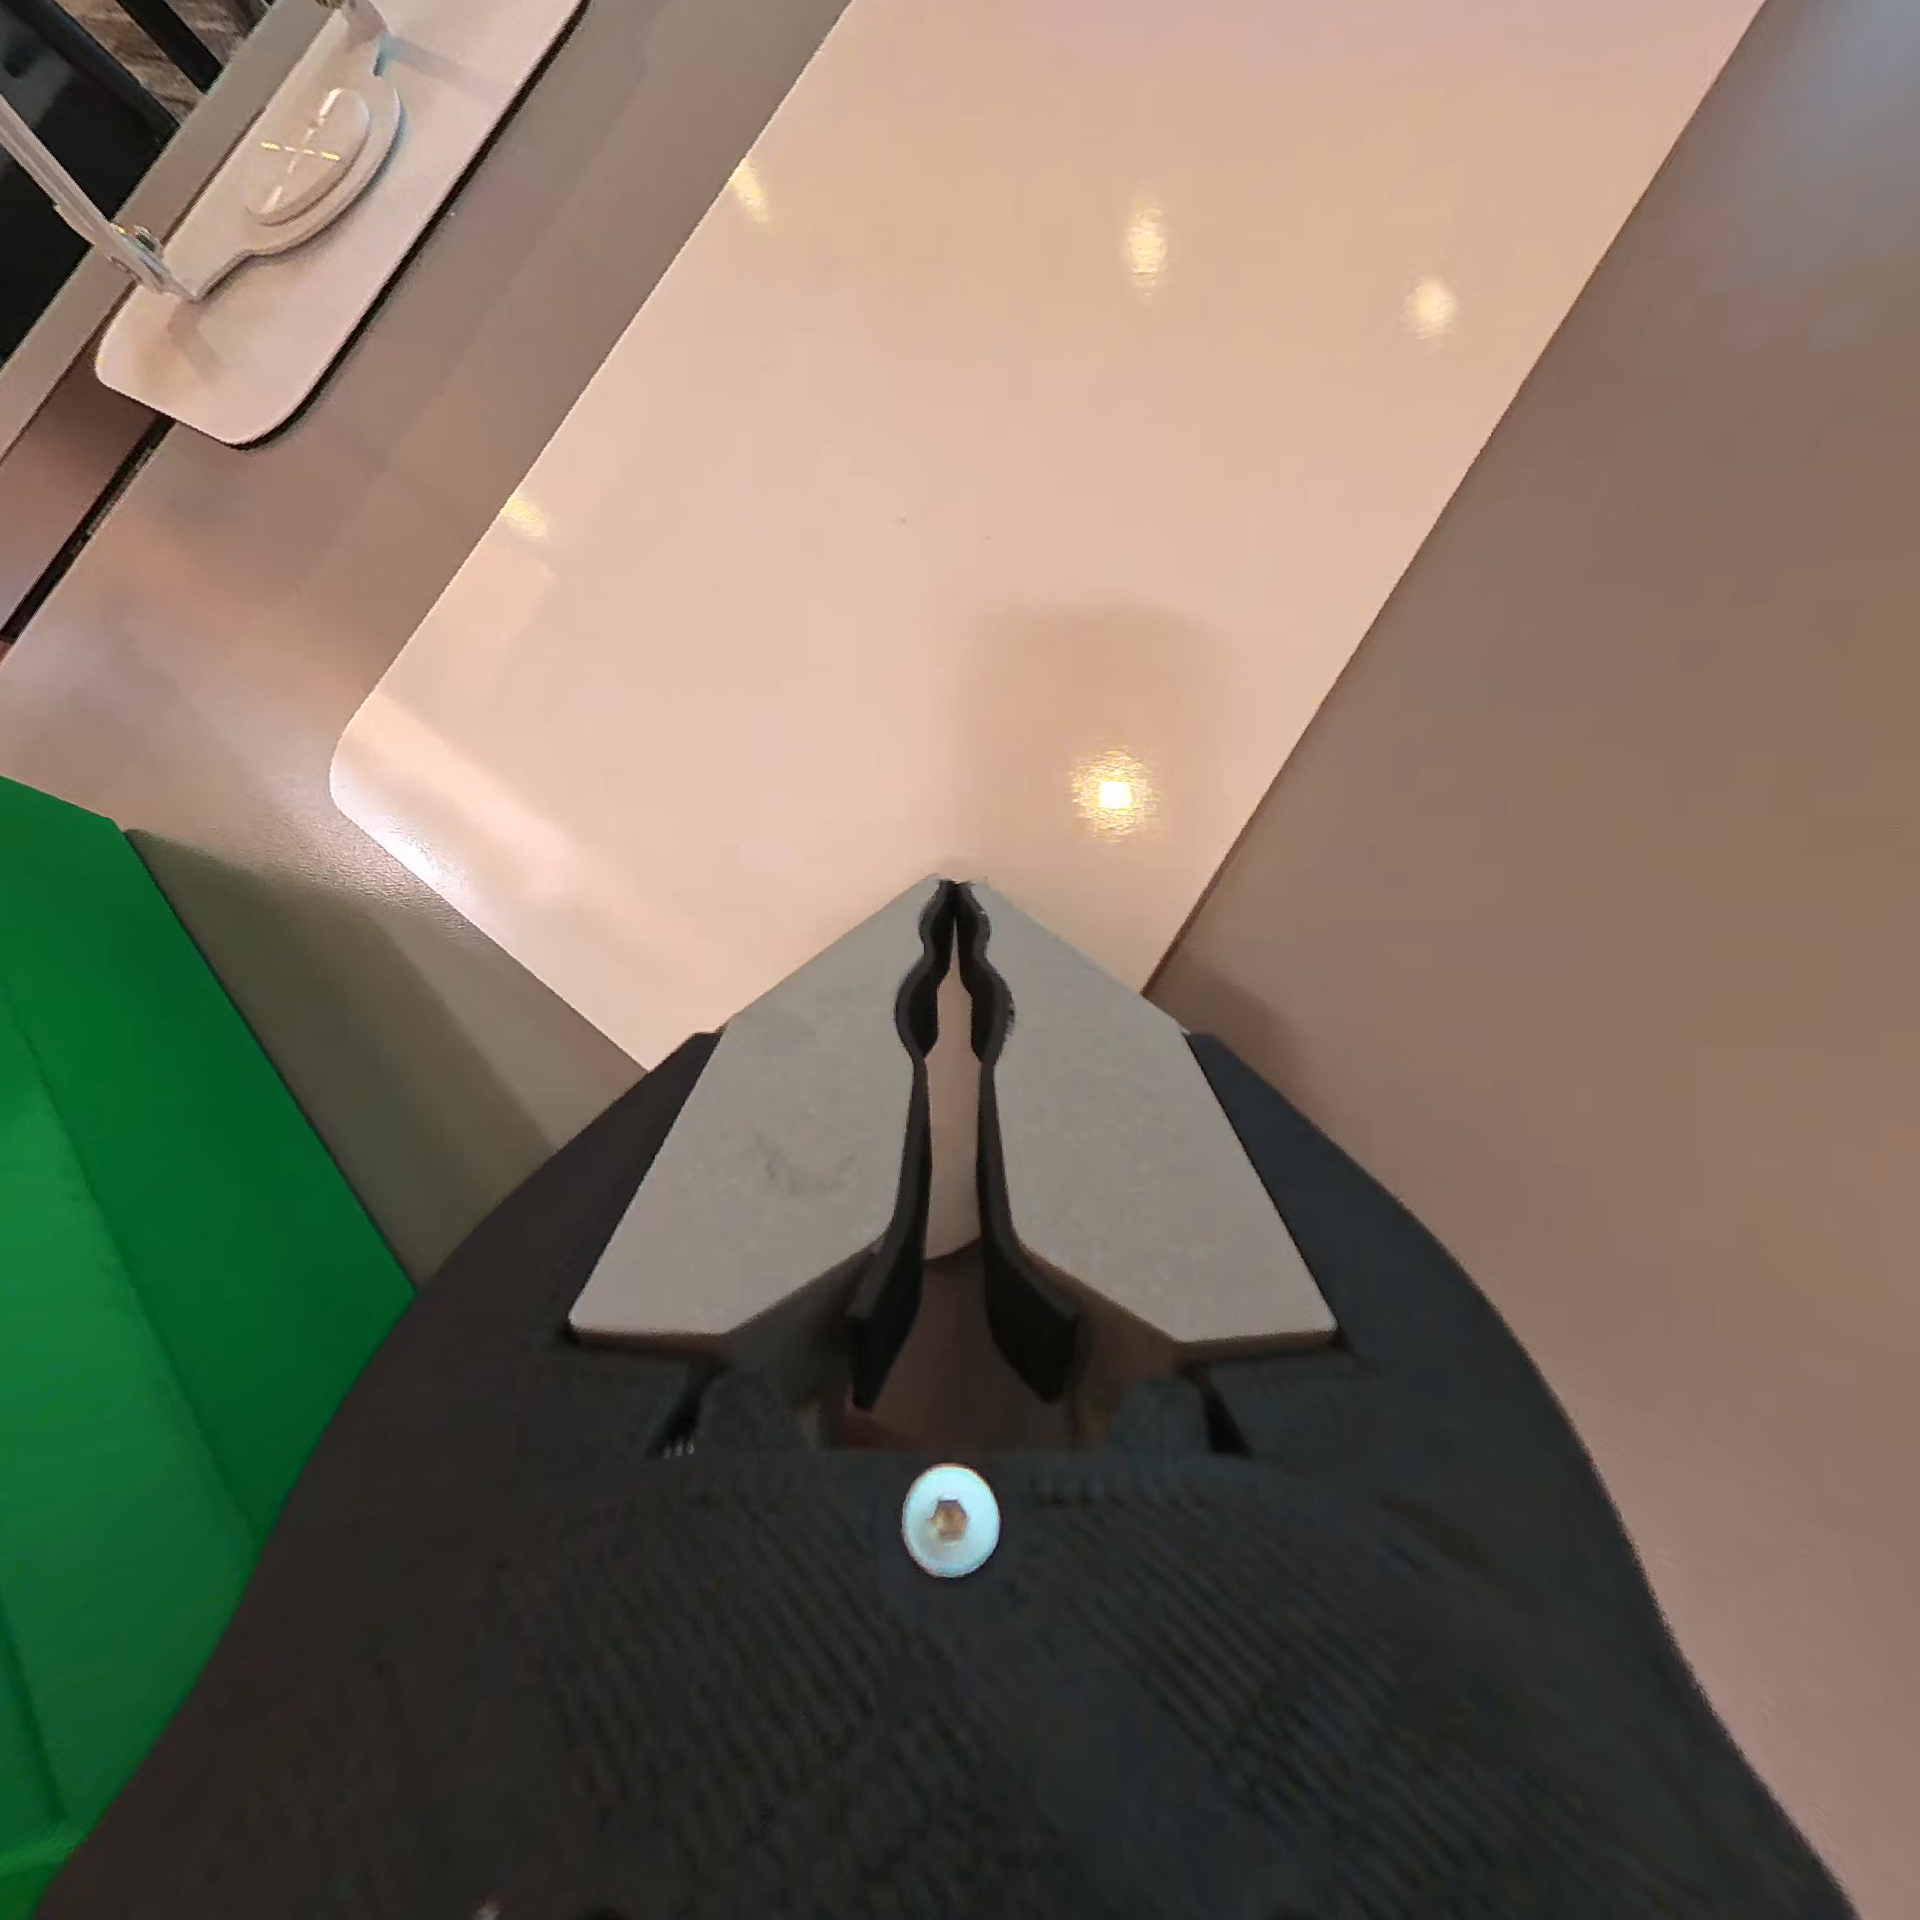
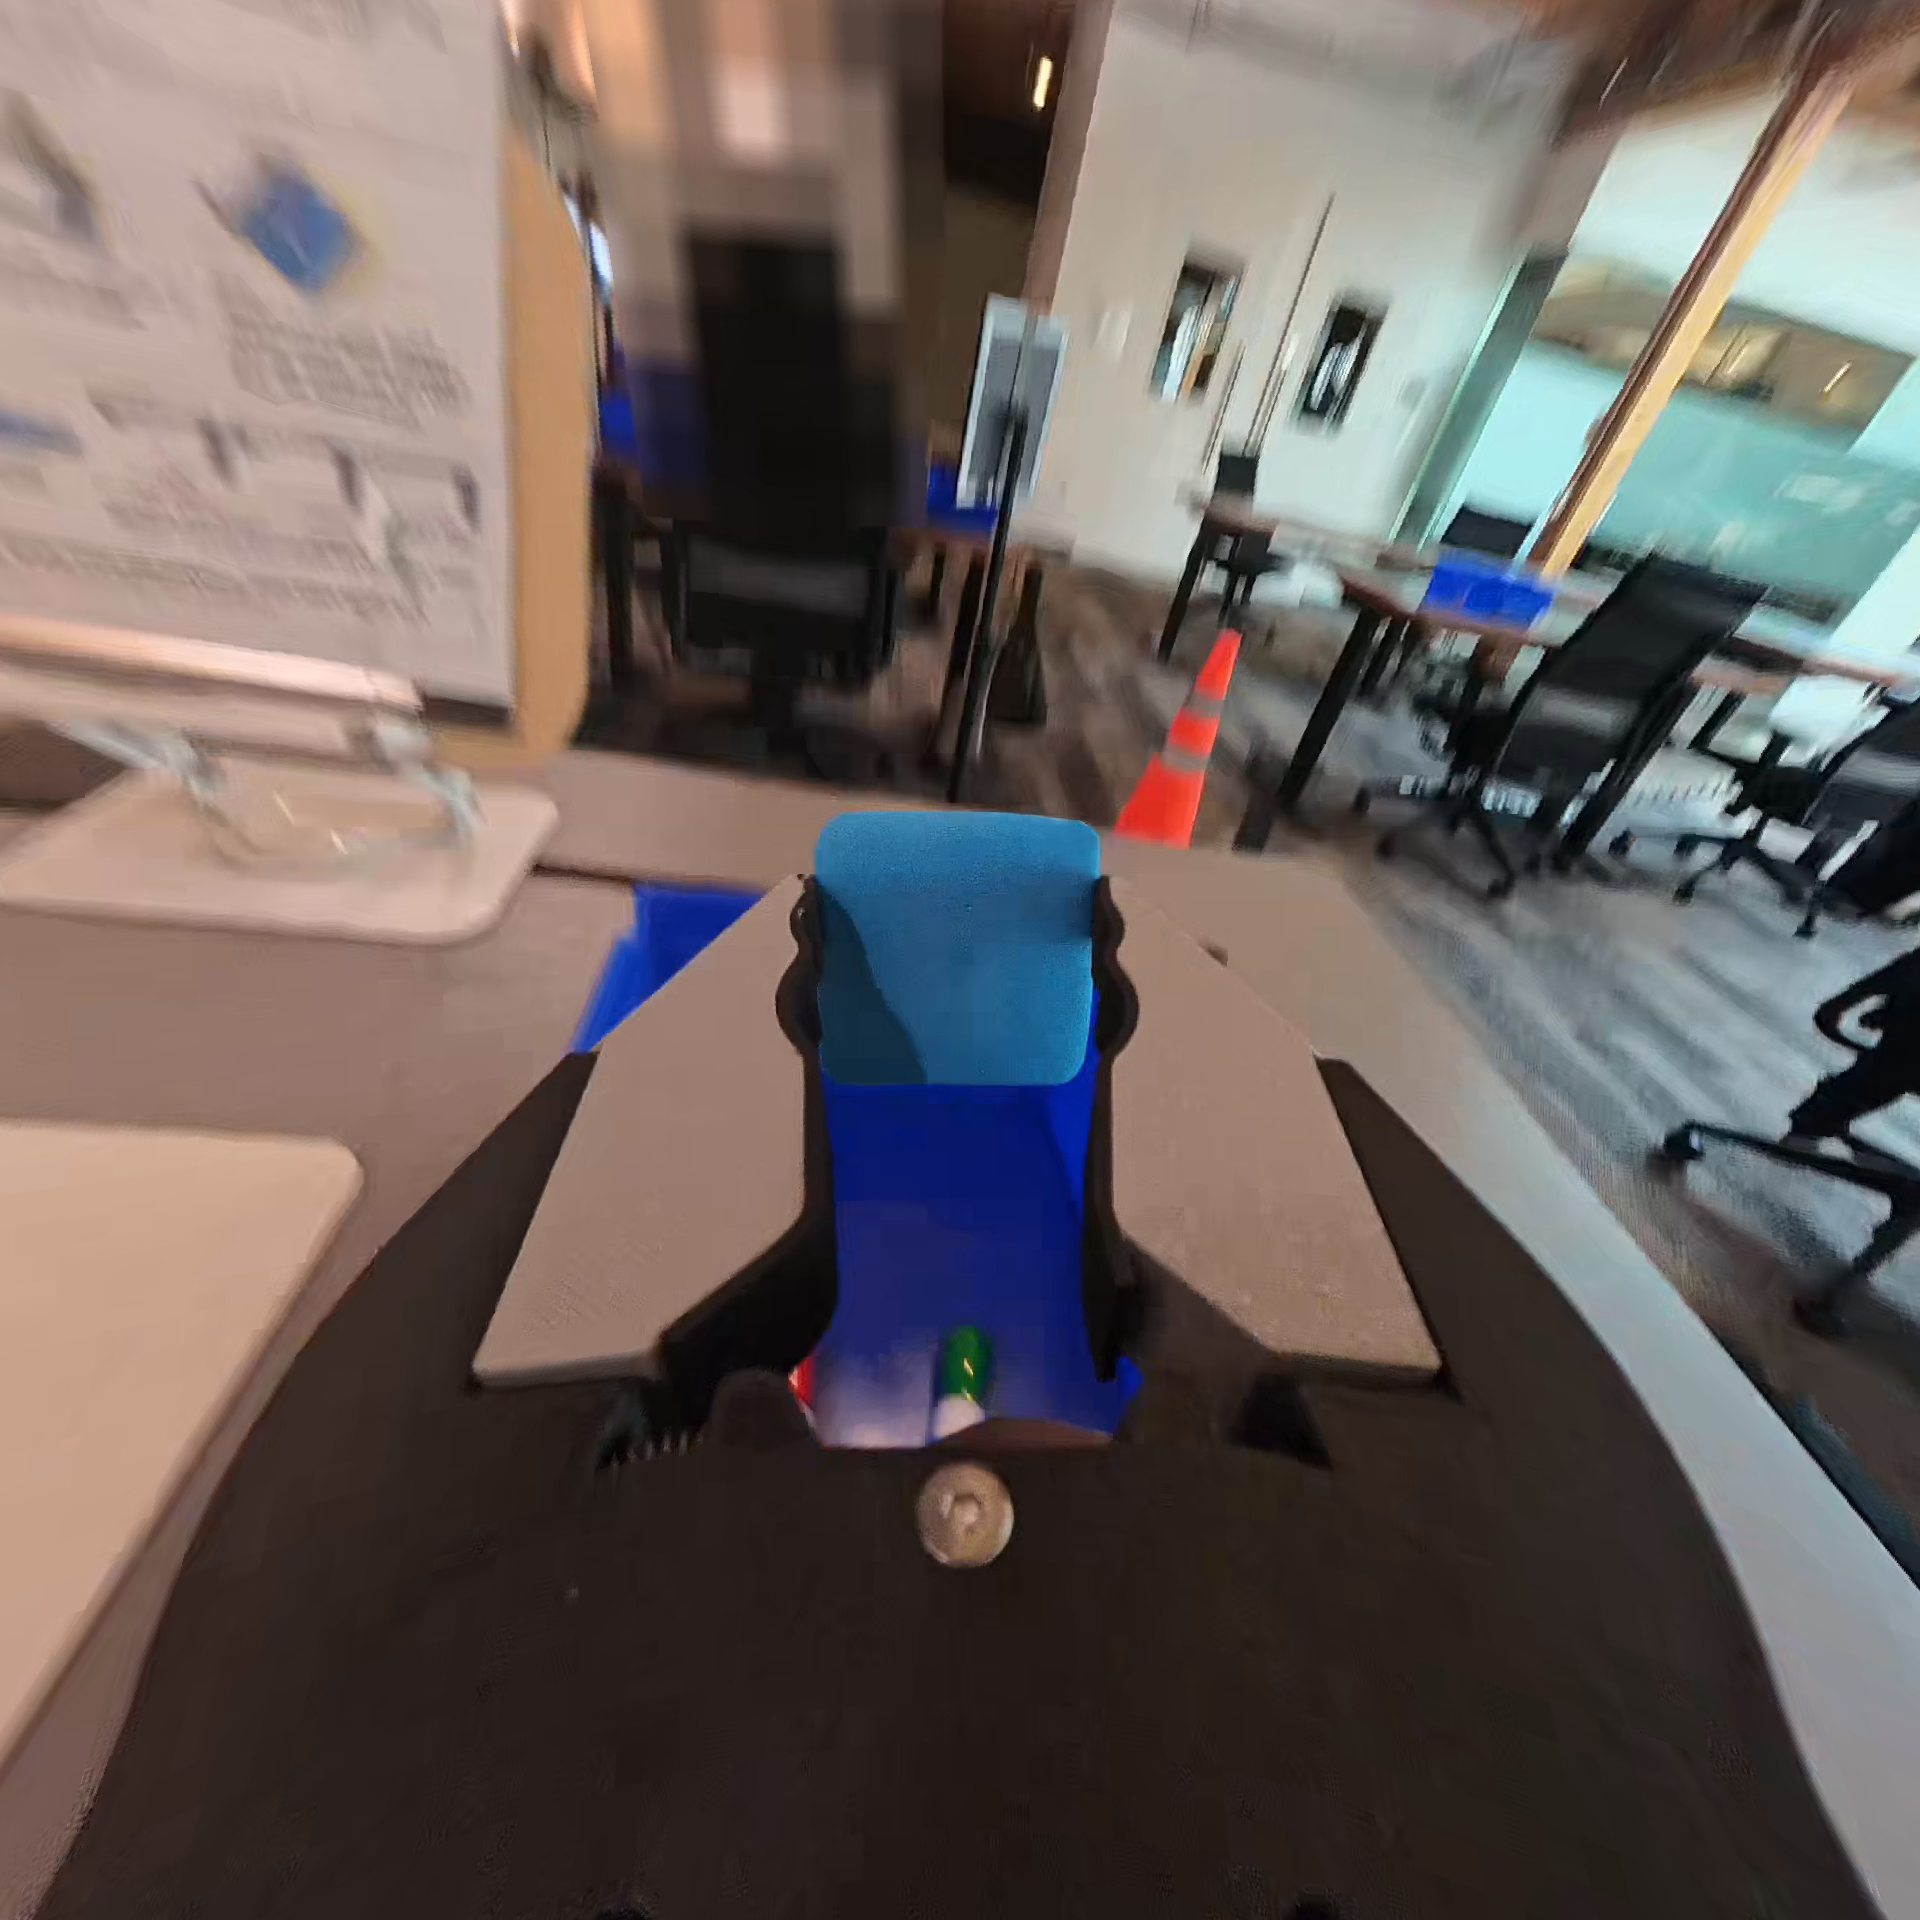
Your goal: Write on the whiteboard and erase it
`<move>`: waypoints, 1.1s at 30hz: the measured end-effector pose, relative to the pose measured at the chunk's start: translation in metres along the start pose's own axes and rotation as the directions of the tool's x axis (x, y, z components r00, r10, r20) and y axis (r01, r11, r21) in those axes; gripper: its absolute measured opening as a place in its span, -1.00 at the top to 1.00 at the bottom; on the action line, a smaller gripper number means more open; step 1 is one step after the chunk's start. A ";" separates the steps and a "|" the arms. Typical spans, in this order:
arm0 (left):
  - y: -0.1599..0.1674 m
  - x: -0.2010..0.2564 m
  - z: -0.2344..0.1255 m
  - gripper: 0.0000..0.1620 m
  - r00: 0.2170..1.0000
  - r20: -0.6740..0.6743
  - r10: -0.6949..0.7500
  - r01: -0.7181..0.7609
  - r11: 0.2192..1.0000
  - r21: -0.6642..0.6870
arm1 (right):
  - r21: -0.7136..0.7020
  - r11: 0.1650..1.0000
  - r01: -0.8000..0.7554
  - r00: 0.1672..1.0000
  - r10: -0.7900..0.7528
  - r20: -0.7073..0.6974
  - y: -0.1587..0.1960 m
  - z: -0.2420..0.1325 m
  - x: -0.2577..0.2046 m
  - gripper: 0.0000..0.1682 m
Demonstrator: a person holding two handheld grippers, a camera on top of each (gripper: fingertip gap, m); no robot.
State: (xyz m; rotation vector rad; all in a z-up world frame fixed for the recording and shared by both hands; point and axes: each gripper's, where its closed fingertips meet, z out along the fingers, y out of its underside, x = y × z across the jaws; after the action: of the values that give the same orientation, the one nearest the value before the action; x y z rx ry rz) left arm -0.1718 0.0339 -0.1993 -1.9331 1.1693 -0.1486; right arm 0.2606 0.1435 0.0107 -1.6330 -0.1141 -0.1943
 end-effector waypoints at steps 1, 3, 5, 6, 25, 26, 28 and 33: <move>0.000 0.000 0.000 1.00 1.000 -0.002 -0.003 0.003 1.000 0.000 | -0.078 0.997 0.013 1.000 -0.011 0.026 0.019 0.011 0.006 0.41; 0.000 0.000 0.000 1.00 1.000 0.000 0.000 0.000 1.000 0.000 | -0.208 0.977 0.056 0.998 -0.047 0.050 0.055 0.030 0.016 0.41; 0.000 0.000 0.000 1.00 1.000 0.006 0.007 -0.007 1.000 0.000 | -0.347 0.933 0.099 0.994 -0.080 0.069 0.094 0.044 0.024 0.41; 0.000 0.000 0.000 1.00 1.000 0.009 0.010 -0.010 1.000 0.000 | -0.425 0.899 0.107 0.994 -0.083 0.075 0.114 0.050 0.028 0.41; 0.000 0.000 0.000 1.00 0.999 -0.033 -0.033 0.033 0.999 0.003 | -0.234 0.967 0.100 0.932 -0.009 0.361 0.050 0.014 -0.080 0.24; 0.000 0.000 0.000 1.00 0.998 -0.048 -0.050 0.051 0.999 0.003 | -0.174 0.982 0.069 0.899 0.014 0.437 0.036 0.003 -0.108 0.22; 0.000 -0.001 0.000 1.00 0.995 -0.059 -0.080 0.080 0.997 0.000 | -0.087 0.995 0.053 0.854 0.000 0.520 0.022 -0.014 -0.153 0.23; 0.001 -0.008 0.002 1.00 0.996 0.018 -0.087 0.087 0.996 -0.016 | 0.094 0.969 0.230 0.939 -0.247 0.240 -0.010 -0.016 -0.176 0.38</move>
State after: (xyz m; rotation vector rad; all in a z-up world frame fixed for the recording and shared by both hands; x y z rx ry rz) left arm -0.1759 0.0410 -0.1985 -1.9976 1.0786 -0.1685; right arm 0.0854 0.1358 -0.0130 -1.5706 -0.5091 -0.1669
